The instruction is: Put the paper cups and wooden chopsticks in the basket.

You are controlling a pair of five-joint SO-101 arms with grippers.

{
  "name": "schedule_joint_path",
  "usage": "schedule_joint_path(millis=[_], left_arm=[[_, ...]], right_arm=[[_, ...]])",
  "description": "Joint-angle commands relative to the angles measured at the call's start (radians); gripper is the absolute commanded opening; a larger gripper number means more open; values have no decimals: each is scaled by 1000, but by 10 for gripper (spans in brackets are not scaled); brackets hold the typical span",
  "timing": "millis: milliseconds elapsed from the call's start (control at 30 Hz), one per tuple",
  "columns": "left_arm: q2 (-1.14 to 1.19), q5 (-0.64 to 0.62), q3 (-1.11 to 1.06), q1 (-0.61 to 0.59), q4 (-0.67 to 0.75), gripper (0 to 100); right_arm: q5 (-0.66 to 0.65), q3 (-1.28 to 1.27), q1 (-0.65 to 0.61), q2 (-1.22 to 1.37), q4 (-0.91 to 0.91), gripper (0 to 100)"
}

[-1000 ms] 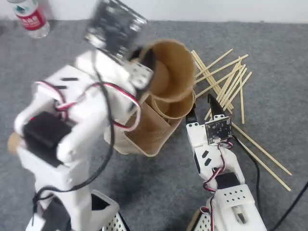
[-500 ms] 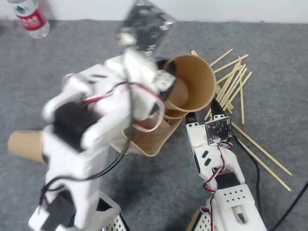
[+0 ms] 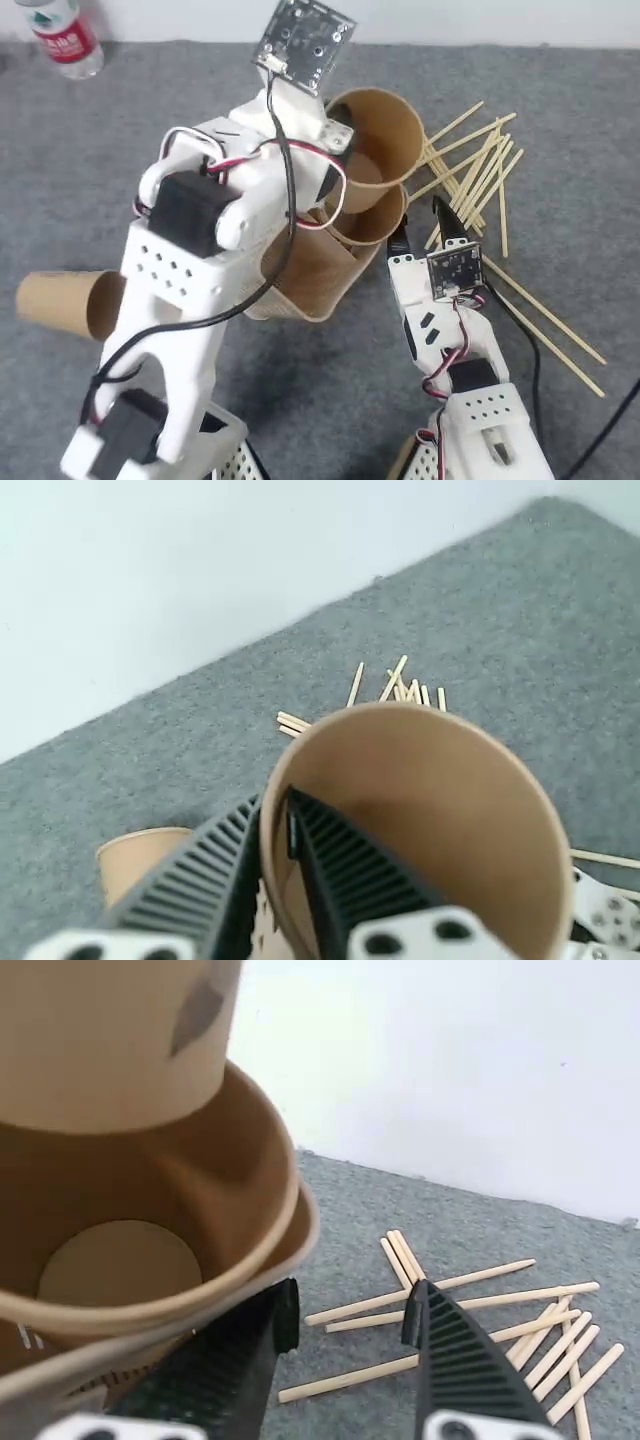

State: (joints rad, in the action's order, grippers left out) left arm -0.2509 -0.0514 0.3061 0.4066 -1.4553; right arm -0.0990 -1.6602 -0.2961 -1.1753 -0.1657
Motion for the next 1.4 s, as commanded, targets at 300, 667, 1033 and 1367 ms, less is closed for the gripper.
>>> schedule_joint_path(millis=[300,667,1033,1367], left_arm=[[3,5,35,23,-14,12],[3,6,125,109,-72,12],[11,11,128,20,-84,12],[14,66,122,-144,-63,12]], right_arm=[[12,-6,-4,-13,2,183],[20,3,-28,-13,-4,180],[12,92,-87,-4,4,110],[-71,196,-170,-1,5,102]])
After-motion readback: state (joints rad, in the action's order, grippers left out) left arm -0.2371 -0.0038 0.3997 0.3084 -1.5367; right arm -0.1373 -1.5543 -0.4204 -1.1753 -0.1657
